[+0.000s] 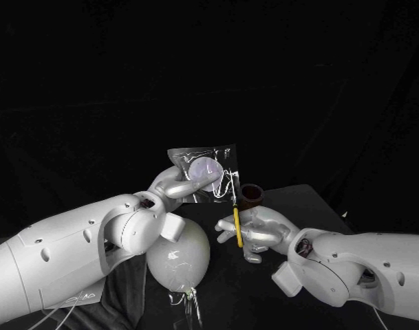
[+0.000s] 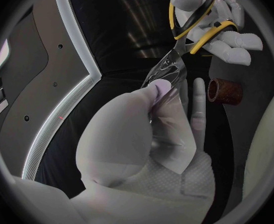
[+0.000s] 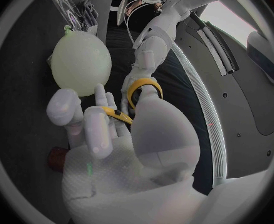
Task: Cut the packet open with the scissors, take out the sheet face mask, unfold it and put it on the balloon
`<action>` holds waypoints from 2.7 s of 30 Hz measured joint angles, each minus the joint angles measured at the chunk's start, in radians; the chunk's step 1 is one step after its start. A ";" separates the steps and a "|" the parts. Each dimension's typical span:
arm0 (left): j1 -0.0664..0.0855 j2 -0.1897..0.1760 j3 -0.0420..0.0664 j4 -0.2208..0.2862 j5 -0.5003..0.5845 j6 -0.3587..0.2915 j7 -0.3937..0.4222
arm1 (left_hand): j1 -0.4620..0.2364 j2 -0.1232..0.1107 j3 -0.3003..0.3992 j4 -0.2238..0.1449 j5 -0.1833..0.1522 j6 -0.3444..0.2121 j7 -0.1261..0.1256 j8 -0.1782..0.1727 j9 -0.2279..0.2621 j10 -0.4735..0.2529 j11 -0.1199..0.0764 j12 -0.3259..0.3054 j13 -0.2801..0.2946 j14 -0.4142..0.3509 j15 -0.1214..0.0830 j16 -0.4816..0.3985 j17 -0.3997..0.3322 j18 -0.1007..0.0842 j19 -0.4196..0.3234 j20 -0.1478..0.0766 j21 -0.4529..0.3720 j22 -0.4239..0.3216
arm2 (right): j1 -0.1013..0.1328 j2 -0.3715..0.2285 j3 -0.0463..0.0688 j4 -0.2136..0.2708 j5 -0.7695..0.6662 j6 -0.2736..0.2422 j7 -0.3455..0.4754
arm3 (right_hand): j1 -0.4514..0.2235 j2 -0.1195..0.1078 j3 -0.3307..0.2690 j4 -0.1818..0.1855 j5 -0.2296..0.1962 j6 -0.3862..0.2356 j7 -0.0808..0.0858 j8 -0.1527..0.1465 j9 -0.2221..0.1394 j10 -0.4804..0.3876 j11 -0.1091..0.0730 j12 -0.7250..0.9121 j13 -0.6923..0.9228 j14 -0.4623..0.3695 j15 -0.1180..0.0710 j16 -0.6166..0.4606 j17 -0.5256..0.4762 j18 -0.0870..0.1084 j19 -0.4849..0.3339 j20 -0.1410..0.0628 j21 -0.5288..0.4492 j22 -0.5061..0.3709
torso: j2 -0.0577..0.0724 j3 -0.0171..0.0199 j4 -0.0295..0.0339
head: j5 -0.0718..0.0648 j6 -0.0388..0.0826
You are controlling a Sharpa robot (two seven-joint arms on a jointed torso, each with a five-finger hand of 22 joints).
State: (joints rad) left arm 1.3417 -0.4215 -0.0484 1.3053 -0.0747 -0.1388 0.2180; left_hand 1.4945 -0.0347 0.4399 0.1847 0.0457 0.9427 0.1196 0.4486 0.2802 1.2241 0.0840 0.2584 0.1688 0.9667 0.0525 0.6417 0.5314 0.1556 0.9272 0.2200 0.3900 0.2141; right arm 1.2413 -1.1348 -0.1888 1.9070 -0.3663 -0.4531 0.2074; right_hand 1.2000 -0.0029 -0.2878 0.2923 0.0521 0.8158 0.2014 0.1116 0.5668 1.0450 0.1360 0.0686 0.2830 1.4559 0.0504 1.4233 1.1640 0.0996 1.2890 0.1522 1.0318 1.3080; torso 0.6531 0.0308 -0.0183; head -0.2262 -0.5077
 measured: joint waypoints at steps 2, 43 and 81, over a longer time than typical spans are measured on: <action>0.000 -0.001 0.000 0.000 0.000 0.000 0.000 | 0.000 0.000 0.000 0.000 0.000 0.000 0.000 0.000 0.000 0.002 -0.002 0.000 0.000 0.000 0.000 0.000 0.000 0.007 0.000 0.000 0.000 0.000 | 0.004 0.002 0.000 -0.004 0.002 0.000 0.000 | 0.000 0.000 0.003 0.003 0.000 0.000 0.000 0.000 0.000 0.000 0.000 0.000 -0.002 0.000 0.000 0.000 0.002 0.000 0.000 0.000 0.000 0.000 | 0.000 -0.0002 0.0000 | 0.000 0.001; -0.001 -0.004 0.000 0.000 -0.001 -0.001 0.003 | 0.001 0.001 0.003 -0.003 0.000 0.000 0.004 0.000 0.000 0.004 -0.004 0.004 0.001 0.000 0.000 0.000 0.000 0.013 0.000 0.000 0.000 0.003 | 0.011 0.004 0.000 -0.005 0.023 -0.030 0.013 | 0.060 0.076 -0.036 -0.005 0.000 0.143 -0.052 0.051 0.016 0.160 -0.020 0.087 -0.005 0.009 -0.038 0.029 0.068 -0.008 0.065 -0.036 0.116 -0.001 | 0.000 0.0002 -0.0018 | -0.004 0.000; -0.008 -0.003 -0.001 0.006 -0.118 -0.060 0.071 | 0.000 0.000 0.006 -0.006 0.000 0.002 0.002 0.002 0.000 -0.002 -0.005 0.004 0.002 -0.004 -0.004 0.000 -0.001 0.006 -0.008 0.001 0.009 0.007 | 0.012 0.009 0.005 0.033 0.067 -0.063 0.031 | -0.028 -0.033 0.039 0.002 0.000 -0.008 0.005 -0.039 -0.033 0.003 0.025 0.004 -0.128 -0.032 0.028 -0.008 -0.068 0.008 -0.041 0.023 -0.046 0.000 | 0.000 0.0000 -0.0027 | -0.010 0.005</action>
State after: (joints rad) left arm 1.3335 -0.4243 -0.0492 1.3115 -0.1930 -0.1984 0.2893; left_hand 1.4945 -0.0348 0.4458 0.1788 0.0459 0.9444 0.1215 0.4505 0.2802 1.2221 0.0787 0.2624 0.1712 0.9629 0.0488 0.6415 0.5307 0.1614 0.9192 0.2206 0.3987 0.2211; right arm 1.2538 -1.1256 -0.1838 1.9396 -0.2994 -0.5158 0.2380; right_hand 1.1724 -0.0357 -0.2483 0.2944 0.0522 0.8074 0.2069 0.0730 0.5342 1.0483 0.1609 0.0727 0.1553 1.4235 0.0786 1.4156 1.0958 0.1080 1.2478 0.1756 0.9853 1.3076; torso 0.6532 0.0308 -0.0210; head -0.2358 -0.5027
